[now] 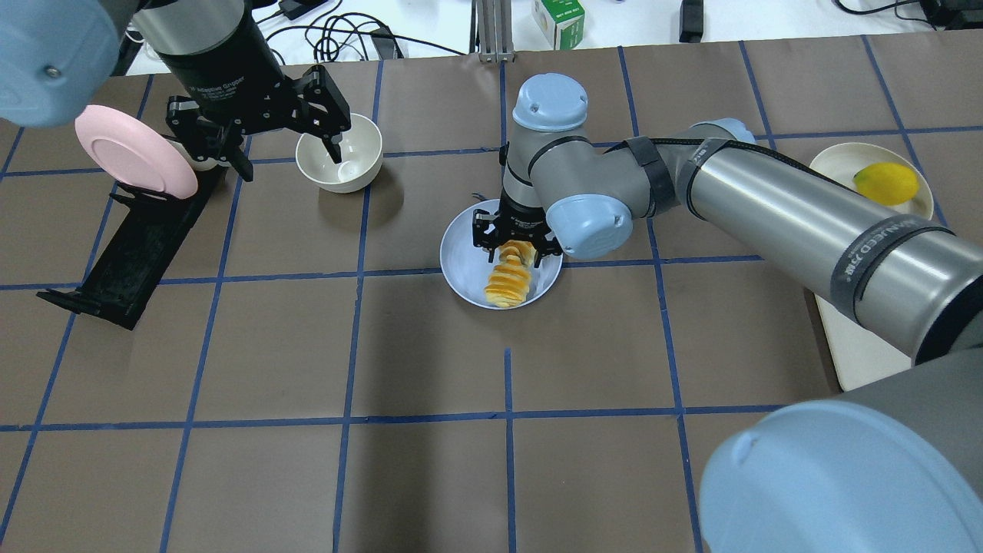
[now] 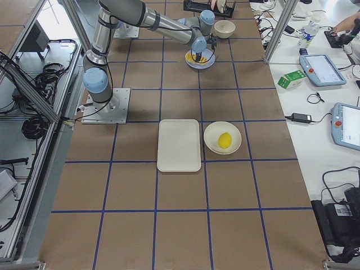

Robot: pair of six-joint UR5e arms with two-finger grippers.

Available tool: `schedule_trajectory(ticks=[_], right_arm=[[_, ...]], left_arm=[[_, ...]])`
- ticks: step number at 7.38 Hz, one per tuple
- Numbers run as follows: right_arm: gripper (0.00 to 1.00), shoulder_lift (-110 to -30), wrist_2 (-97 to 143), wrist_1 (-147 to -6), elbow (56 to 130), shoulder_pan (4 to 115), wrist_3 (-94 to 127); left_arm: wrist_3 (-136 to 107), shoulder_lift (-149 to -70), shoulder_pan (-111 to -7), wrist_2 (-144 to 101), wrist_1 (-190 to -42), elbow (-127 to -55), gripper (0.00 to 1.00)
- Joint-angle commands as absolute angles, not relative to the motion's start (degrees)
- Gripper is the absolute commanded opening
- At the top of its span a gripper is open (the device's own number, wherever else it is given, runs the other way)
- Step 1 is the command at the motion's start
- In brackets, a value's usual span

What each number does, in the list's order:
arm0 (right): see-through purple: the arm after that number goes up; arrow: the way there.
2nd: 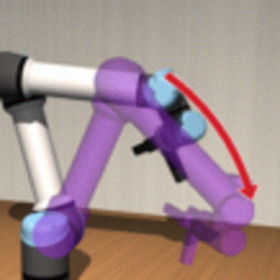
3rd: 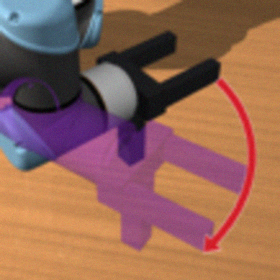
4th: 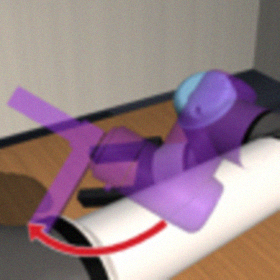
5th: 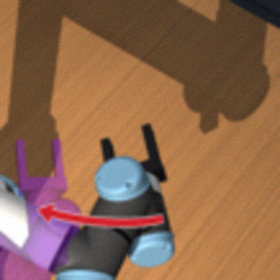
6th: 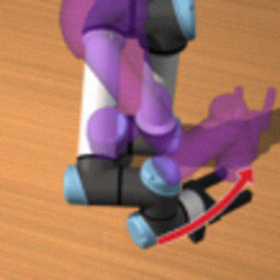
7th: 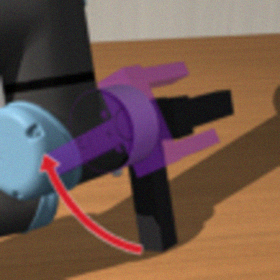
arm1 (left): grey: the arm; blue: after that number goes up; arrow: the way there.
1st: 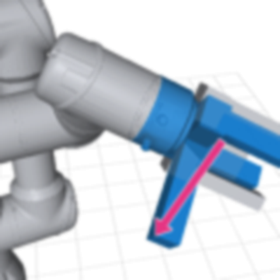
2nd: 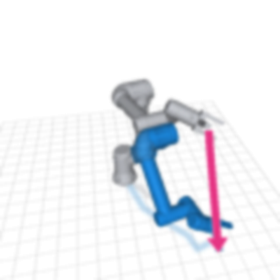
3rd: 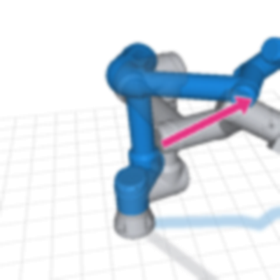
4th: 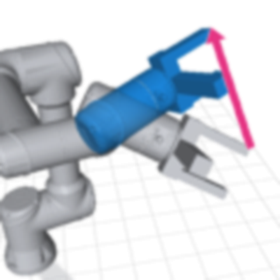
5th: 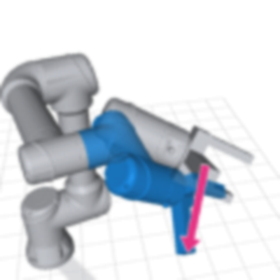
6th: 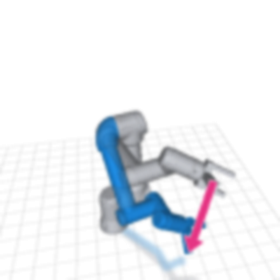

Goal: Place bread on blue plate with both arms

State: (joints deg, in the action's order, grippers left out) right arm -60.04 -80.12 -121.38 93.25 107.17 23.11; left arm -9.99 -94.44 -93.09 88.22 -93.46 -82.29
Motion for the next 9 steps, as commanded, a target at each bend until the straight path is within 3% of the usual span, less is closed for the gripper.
schedule_trajectory(ticks=[1,3,7,9], right_arm=[[1.0,-60.55,-81.03,-116.32,86.36,105.66,21.73],[1.0,-64.31,-85.32,-101.48,78.6,99.97,10.25],[1.0,-78.01,-89.81,-87.84,77.79,92.2,-4.21],[1.0,-88.46,-89.91,-80.86,82.15,92.9,-5.0]], left_arm=[[-4.84,-95.53,-93.16,88.15,-92.37,-82.18,1.0],[-1.94,-95.54,-93.08,88.24,-91.24,-82.35,1.0],[-3.34,-95.27,-93.25,88.33,-87.98,-84.2,1.0],[-3.43,-95.36,-93.25,88.33,-87.98,-84.2,1.0]])
